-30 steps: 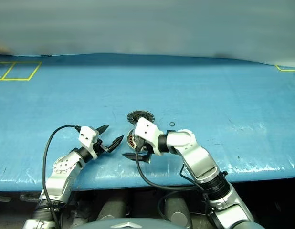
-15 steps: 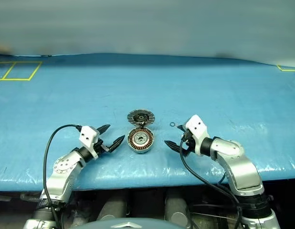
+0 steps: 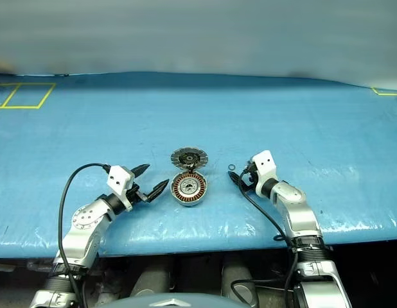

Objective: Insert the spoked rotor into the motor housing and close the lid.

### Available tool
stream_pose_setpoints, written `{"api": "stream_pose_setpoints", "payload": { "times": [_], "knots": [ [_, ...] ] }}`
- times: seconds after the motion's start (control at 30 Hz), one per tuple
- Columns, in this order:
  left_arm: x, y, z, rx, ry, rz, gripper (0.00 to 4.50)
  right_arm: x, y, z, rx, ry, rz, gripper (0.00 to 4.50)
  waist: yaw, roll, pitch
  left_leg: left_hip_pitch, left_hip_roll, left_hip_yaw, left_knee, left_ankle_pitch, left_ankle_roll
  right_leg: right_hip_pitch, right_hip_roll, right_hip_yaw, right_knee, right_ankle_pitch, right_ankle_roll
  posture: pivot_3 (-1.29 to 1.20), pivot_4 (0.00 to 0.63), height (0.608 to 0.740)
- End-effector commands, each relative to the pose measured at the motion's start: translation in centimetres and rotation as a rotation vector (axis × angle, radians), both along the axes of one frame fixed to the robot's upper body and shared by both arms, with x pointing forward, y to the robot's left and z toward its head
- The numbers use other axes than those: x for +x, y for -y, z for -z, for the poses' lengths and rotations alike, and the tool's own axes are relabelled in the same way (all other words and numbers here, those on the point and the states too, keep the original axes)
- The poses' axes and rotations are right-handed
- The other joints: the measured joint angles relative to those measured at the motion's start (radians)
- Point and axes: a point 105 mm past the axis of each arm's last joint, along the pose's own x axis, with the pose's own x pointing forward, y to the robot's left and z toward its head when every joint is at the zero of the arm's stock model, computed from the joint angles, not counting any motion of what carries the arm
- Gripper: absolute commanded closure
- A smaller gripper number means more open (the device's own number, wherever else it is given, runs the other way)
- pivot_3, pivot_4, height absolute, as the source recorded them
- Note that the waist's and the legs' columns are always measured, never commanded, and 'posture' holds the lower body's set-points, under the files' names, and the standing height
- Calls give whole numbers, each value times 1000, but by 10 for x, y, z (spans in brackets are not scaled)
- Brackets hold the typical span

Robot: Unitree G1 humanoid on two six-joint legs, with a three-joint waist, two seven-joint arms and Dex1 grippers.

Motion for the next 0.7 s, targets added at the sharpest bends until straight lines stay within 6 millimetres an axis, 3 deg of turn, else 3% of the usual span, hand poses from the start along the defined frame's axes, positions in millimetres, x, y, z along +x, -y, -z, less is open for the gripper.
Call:
{"api": "stream_pose_setpoints", "payload": {
  "times": [0.03,0.2,0.3,0.63,0.7],
  "knots": [
    [-1,-1,-12,-5,52,-2,0,0,-10,5,-5,-1,-38,45,-1,0,0,0,0,0,0,0,0,1,0,0,0,0,0,0,150,740],
    [-2,1,-10,-14,45,-2,0,1,-18,9,18,-10,-50,45,-1,0,0,1,0,0,2,0,0,2,0,0,0,0,0,0,150,740],
    [-1,3,-10,-23,42,2,0,4,-21,14,18,-17,-41,576,-2,0,0,1,0,0,2,0,0,2,0,0,0,0,0,0,150,740],
    [0,5,-8,-26,37,13,0,3,-16,24,-50,-44,-37,3794,-3,0,-1,2,0,0,2,0,0,2,0,0,0,0,0,0,150,740],
    [-2,6,-6,-20,26,28,0,1,-15,23,-35,-48,-36,3823,-2,0,-1,2,0,0,2,0,0,2,0,0,0,0,0,0,150,740]
  ]
}}
